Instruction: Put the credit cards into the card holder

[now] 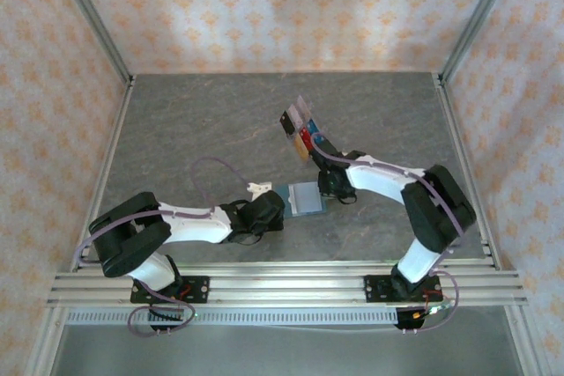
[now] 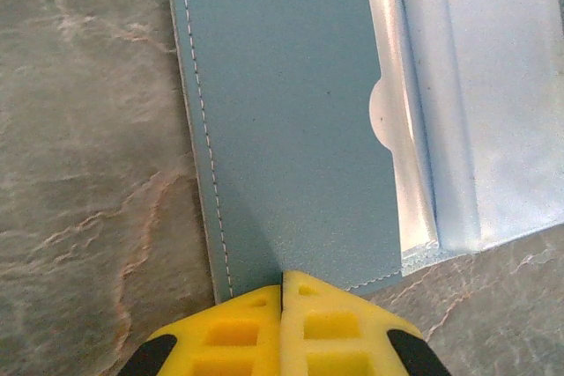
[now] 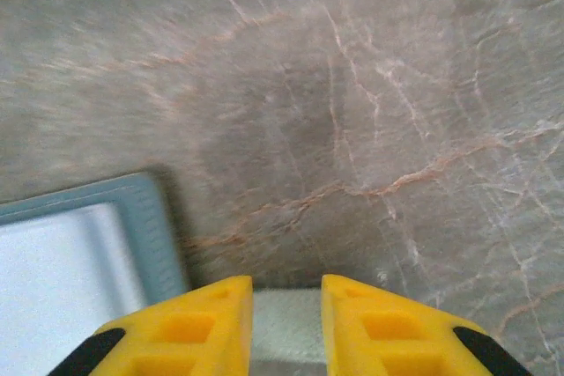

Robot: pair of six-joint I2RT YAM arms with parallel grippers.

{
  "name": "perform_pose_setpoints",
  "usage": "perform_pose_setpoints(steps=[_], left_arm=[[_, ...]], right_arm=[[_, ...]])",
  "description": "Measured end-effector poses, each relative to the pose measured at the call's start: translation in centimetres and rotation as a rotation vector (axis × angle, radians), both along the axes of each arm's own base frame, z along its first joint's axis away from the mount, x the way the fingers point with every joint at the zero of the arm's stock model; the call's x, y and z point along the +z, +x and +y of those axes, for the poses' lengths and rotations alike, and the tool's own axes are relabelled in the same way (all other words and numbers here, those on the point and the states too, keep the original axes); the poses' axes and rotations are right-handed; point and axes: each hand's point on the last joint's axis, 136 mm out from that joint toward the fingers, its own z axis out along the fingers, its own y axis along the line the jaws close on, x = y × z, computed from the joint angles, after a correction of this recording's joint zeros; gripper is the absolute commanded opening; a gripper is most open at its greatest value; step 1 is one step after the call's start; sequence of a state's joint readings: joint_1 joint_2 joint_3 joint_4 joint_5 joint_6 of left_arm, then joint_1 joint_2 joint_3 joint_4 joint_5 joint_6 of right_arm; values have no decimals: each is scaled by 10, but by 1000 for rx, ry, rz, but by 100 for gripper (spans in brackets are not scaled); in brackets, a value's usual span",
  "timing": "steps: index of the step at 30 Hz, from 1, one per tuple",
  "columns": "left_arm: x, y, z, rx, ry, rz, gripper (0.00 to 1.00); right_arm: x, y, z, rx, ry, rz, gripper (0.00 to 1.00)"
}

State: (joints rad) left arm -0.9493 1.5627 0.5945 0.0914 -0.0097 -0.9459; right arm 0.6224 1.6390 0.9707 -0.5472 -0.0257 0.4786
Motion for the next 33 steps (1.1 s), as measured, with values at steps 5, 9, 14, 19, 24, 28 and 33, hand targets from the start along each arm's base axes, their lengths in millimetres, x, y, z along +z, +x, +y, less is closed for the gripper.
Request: perform_pose_setpoints(steps=[5, 9, 14, 19, 24, 28, 33], left_arm=[[0, 2, -2, 2, -6, -7, 4], [0, 2, -2, 2, -7, -8, 4], [0, 2, -2, 3, -7, -8, 4], [0, 2, -2, 8, -10, -5, 4], [0, 2, -2, 8, -10, -5, 4], [0, 2, -2, 8, -10, -5, 4], [0, 2, -2, 8, -10, -5, 4]], right_arm=[[52, 14, 34, 85, 79, -127, 30], [74, 15, 66, 177, 128, -169, 29], [59, 15, 86, 241, 140, -124, 27], [28, 11, 87, 271, 102, -50, 27], [18, 11, 85, 289, 74, -33, 28], [17, 13, 82, 296, 55, -39, 29], [7, 16, 76, 286, 19, -28, 29]])
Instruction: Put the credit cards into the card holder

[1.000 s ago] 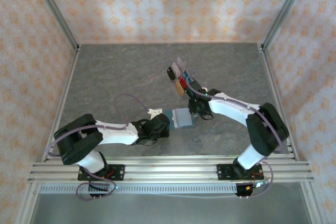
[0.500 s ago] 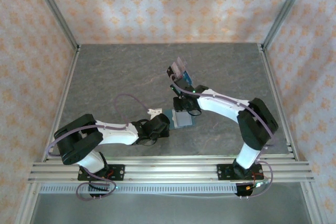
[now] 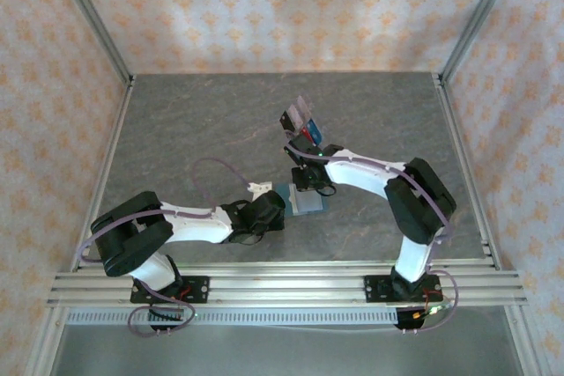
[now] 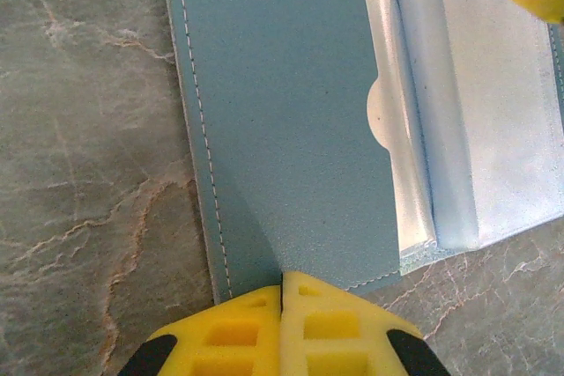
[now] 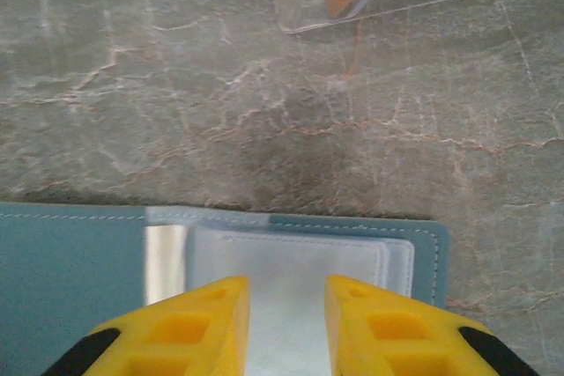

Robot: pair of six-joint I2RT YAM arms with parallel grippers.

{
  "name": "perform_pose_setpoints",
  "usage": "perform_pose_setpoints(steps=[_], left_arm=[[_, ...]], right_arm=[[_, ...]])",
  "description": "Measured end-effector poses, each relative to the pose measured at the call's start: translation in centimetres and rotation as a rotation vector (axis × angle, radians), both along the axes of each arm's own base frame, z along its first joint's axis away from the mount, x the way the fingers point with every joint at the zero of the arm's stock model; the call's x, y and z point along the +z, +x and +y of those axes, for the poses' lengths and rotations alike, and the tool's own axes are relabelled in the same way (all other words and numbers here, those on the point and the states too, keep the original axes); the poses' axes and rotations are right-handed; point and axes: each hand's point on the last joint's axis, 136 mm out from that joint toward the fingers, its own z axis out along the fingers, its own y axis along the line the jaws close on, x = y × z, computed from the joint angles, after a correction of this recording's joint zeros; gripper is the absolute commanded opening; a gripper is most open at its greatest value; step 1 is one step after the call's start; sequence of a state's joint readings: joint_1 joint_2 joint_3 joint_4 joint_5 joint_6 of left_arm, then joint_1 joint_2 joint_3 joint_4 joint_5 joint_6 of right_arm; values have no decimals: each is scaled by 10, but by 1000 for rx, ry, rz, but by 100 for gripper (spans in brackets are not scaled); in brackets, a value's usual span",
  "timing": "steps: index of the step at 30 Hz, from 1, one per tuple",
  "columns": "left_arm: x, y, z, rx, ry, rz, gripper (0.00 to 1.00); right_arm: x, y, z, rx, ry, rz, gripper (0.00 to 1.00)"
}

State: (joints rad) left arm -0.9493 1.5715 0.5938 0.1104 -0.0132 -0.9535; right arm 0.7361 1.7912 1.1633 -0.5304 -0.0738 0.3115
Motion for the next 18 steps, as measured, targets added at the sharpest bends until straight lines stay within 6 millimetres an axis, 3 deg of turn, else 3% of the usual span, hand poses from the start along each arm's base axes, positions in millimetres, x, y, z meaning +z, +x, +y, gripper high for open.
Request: perform_pose_setpoints(steps=[18], left_arm=[[0, 0, 0, 10, -5, 3, 4]], right_arm=[[-18, 0, -12, -16, -54, 11, 29]])
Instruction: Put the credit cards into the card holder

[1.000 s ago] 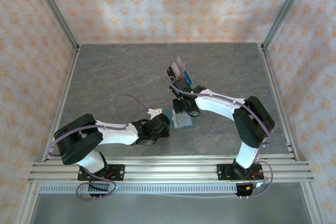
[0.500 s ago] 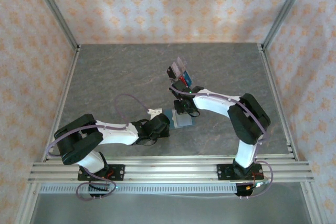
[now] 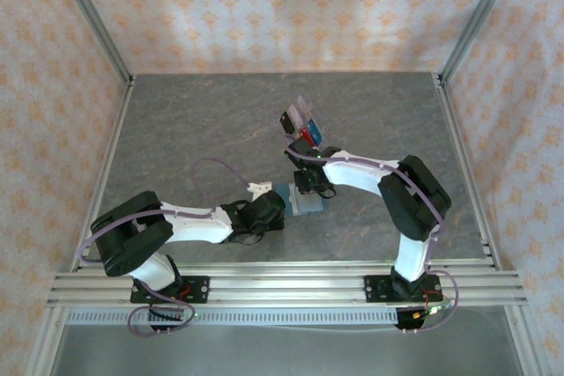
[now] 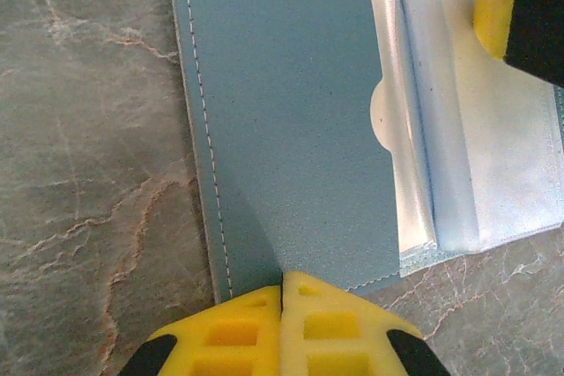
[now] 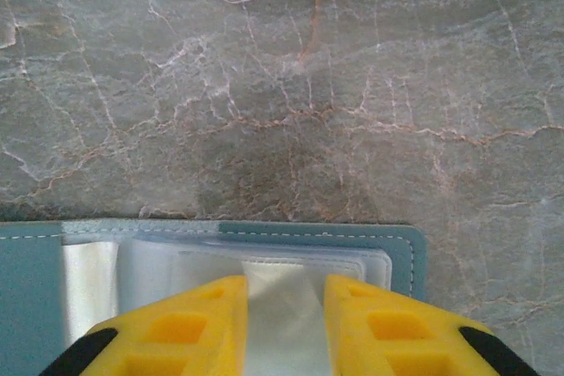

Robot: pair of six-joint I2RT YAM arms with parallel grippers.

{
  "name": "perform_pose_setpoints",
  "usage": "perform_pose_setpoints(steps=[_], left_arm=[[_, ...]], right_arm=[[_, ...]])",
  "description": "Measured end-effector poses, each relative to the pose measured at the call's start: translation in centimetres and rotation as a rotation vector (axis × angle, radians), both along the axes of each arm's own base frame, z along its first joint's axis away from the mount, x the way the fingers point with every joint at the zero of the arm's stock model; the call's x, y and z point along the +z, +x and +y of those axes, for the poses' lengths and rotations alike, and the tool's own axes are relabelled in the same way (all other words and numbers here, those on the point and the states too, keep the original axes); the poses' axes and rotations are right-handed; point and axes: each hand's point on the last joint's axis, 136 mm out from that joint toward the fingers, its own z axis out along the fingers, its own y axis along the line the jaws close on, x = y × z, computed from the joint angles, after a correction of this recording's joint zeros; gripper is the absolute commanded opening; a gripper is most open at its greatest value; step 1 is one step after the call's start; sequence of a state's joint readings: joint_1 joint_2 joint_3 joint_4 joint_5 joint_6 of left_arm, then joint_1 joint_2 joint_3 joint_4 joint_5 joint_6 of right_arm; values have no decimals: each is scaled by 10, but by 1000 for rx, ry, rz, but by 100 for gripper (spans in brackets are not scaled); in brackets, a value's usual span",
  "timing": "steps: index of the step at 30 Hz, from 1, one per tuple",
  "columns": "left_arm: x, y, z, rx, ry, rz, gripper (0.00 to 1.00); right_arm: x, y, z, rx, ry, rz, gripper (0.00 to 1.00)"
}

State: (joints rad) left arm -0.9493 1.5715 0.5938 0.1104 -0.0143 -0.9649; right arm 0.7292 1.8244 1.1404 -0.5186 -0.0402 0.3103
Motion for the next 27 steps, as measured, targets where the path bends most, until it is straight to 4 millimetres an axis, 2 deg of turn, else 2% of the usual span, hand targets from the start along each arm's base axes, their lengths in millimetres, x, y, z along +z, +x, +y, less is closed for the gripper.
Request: perform_pose_setpoints(steps=[6, 15, 18, 27], left_arm=[[0, 0, 0, 4, -1, 0, 4], [0, 0, 0, 4, -2, 0, 4], [0, 0, 0, 4, -2, 0, 4], [-1, 3, -4, 4, -10, -7, 4]], right_arm=[[-1, 0, 0, -3, 4, -2, 26], [-1, 0, 6, -29, 73, -22, 9], [0, -1, 8, -29, 89, -26, 0], [7, -9, 7, -20, 88, -21, 0]])
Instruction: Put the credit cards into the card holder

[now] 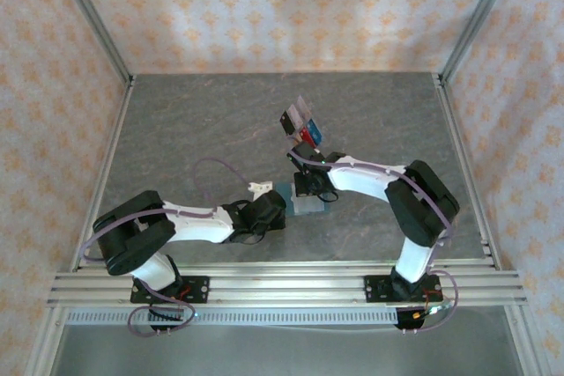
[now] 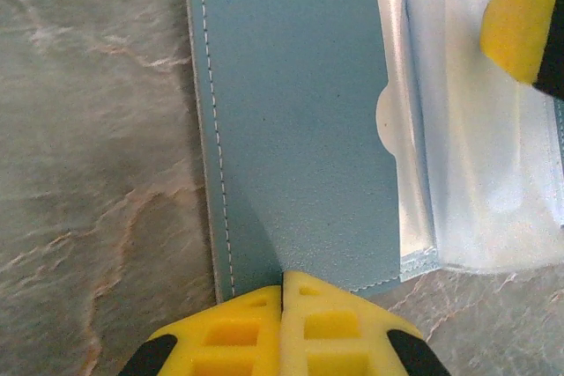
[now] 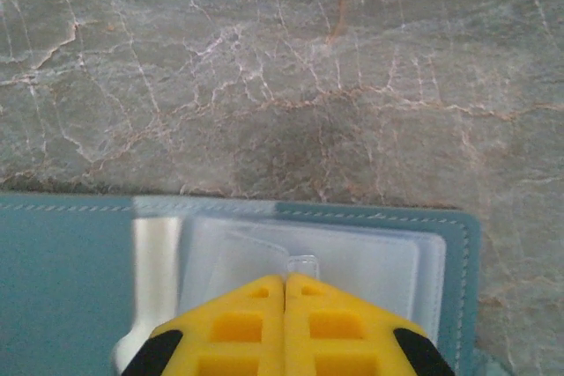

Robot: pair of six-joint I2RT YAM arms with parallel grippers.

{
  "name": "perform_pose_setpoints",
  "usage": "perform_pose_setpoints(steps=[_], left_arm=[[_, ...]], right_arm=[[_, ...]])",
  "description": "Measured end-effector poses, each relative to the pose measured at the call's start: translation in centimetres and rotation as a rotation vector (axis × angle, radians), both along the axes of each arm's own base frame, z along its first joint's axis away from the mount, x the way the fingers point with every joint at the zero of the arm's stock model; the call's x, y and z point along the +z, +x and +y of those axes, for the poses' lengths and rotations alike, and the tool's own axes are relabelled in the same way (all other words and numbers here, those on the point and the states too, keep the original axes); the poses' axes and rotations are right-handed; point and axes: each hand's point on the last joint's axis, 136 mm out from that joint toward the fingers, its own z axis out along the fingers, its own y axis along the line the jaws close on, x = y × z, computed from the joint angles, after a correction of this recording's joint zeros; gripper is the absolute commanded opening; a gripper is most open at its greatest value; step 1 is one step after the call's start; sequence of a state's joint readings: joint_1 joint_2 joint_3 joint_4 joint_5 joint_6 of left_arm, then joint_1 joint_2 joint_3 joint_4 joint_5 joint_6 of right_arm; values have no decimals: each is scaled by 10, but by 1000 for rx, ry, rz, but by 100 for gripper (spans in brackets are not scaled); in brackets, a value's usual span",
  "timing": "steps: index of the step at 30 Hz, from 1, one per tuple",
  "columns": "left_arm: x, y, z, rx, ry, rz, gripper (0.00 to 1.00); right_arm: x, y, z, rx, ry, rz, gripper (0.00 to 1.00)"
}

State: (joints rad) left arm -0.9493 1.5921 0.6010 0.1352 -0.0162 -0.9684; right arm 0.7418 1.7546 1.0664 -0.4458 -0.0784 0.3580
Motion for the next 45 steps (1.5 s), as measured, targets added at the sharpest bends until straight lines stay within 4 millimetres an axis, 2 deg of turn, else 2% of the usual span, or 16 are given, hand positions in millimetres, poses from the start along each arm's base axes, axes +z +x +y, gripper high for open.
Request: perform_pose_setpoints(steps=[3, 8, 11, 16, 21, 24, 28, 34, 45], left_arm=[[0, 2, -2, 0, -4, -3, 4], [0, 2, -3, 0, -5, -4, 4], [0, 2, -3, 0, -5, -4, 4], [0, 2, -3, 0, -5, -4, 4], [0, 2, -3, 0, -4, -4, 4], [0, 2, -3, -1, -4, -4, 4], [1, 2, -3, -5, 1, -4, 5], [6, 1, -2, -8, -1, -6, 12], [10, -21, 33, -27, 131, 56, 23]], right_arm=[[8, -1, -1, 1, 4, -2, 0], [21, 0, 12, 18, 59, 7, 1], [22, -1, 22, 32, 102, 30, 12], [10, -8, 39, 29, 175, 101, 24], [13, -11, 56, 26, 279, 132, 35], [14, -14, 63, 31, 321, 147, 37], [18, -14, 69, 29, 358, 157, 45], [17, -17, 72, 29, 397, 183, 52], [31, -24, 92, 92, 538, 242, 58]])
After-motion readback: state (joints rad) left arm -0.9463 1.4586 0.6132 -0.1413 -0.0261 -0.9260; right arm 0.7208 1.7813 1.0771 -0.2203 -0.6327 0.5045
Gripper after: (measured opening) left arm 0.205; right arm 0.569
